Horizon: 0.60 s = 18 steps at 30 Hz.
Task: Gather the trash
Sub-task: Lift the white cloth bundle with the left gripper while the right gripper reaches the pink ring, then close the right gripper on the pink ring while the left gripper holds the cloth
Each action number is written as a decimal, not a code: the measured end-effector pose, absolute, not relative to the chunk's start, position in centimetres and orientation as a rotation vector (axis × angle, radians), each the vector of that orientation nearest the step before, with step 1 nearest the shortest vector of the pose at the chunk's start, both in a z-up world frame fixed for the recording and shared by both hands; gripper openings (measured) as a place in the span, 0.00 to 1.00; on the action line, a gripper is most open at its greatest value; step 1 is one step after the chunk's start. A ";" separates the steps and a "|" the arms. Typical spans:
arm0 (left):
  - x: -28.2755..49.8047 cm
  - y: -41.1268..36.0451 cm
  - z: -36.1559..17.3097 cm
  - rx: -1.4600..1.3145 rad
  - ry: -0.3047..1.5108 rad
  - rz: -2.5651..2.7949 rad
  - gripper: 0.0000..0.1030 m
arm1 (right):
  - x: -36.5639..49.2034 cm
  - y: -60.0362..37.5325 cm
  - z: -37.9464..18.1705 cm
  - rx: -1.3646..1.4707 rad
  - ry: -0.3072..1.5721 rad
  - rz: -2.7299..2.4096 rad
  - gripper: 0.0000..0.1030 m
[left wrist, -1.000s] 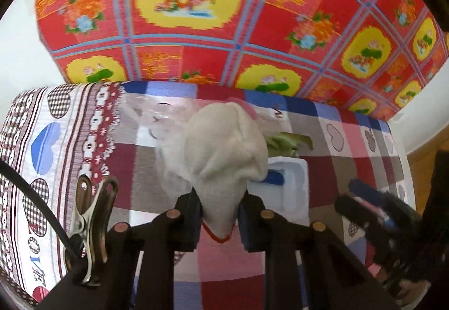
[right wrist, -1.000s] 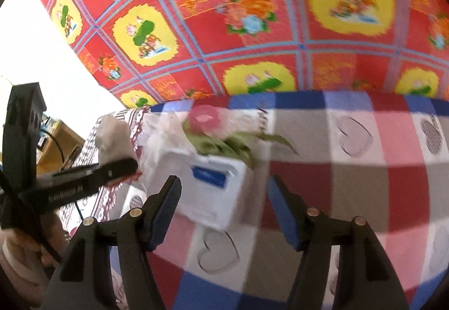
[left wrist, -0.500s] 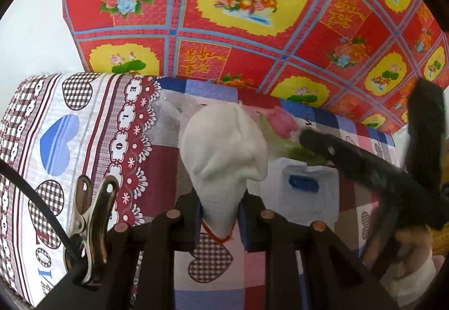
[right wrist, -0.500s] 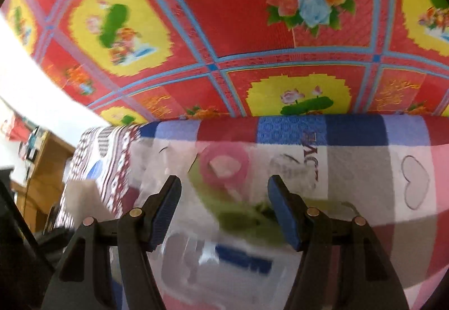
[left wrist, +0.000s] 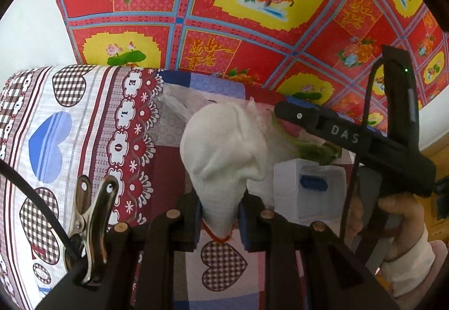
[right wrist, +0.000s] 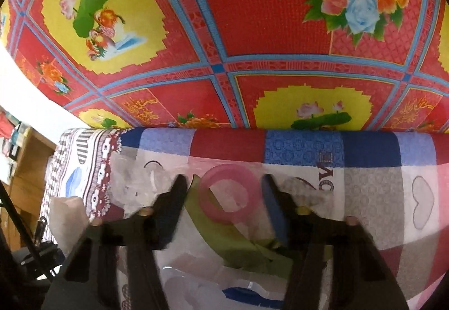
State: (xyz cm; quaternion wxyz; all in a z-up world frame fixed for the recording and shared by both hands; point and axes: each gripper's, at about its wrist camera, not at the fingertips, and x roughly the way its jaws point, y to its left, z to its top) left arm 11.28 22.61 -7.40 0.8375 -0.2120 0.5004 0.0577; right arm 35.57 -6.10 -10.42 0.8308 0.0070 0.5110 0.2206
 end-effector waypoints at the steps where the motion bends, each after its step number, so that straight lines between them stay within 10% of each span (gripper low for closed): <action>1: 11.2 22.7 -7.4 -0.448 1.059 0.121 0.21 | 35.5 -6.2 -10.4 0.021 1.080 0.469 0.43; 18: 11.4 21.8 -5.9 -0.416 1.045 0.034 0.21 | 30.0 -9.1 -5.3 0.141 0.935 0.500 0.43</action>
